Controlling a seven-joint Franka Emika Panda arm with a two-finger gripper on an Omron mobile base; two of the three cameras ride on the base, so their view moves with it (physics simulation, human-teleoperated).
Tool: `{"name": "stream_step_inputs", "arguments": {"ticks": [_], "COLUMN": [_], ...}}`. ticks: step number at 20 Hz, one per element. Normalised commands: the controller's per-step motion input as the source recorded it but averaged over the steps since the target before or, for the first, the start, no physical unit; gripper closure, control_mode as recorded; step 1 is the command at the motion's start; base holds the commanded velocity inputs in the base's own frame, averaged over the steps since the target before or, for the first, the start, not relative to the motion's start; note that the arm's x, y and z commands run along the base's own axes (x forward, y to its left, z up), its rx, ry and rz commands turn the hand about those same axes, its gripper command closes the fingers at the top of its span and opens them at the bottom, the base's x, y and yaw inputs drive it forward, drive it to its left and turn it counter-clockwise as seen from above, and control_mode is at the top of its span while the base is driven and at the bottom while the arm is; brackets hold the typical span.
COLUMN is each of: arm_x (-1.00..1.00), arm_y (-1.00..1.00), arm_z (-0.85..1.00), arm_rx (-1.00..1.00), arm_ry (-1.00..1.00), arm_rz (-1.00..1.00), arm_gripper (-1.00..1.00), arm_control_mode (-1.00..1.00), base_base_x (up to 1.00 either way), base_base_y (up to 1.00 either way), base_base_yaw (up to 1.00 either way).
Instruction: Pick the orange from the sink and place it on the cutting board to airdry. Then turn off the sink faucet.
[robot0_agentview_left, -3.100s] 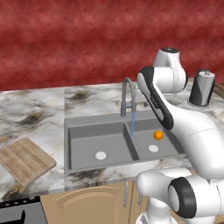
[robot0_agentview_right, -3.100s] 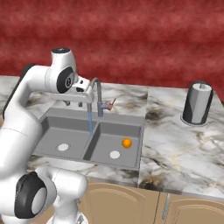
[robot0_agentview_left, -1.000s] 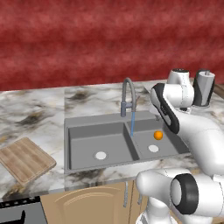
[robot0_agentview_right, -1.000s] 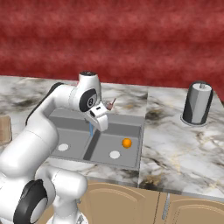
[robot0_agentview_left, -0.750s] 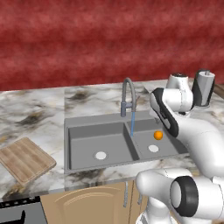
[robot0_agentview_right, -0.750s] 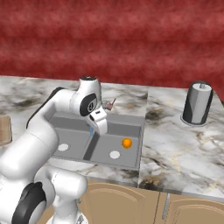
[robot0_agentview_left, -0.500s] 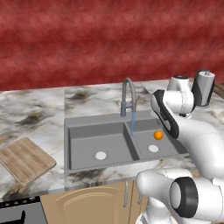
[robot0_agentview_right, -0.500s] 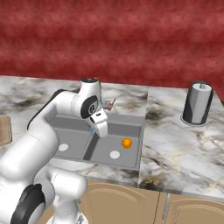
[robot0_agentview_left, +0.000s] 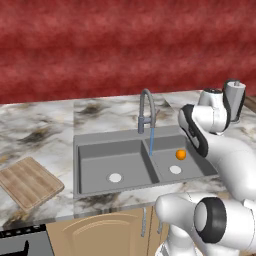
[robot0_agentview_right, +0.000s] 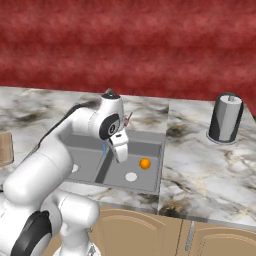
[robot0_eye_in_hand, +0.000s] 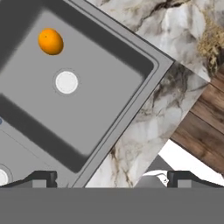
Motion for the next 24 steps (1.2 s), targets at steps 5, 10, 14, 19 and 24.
{"name": "stream_step_inputs", "arguments": {"ticks": [5, 10, 14, 19, 24], "arm_x": [0.03, 0.07, 0.07, 0.12, 0.16], "arm_y": [-0.18, -0.07, -0.04, -0.08, -0.1], "arm_z": [-0.25, -0.24, -0.1, -0.02, -0.05], "arm_rx": [0.0, 0.0, 0.0, 0.0, 0.01], "arm_ry": [0.0, 0.0, 0.0, 0.0, 0.01], "arm_rz": [-0.07, -0.07, -0.07, -0.05, -0.02], "arm_gripper": [-1.0, -1.0, -1.0, -1.0, -1.0], "arm_control_mode": [-1.0, -1.0, -1.0, -1.0, -1.0], "base_base_x": [0.0, 0.0, 0.0, 0.0, 0.0], "base_base_y": [0.0, 0.0, 0.0, 0.0, 0.0], "base_base_yaw": [0.0, 0.0, 0.0, 0.0, 0.0]}}
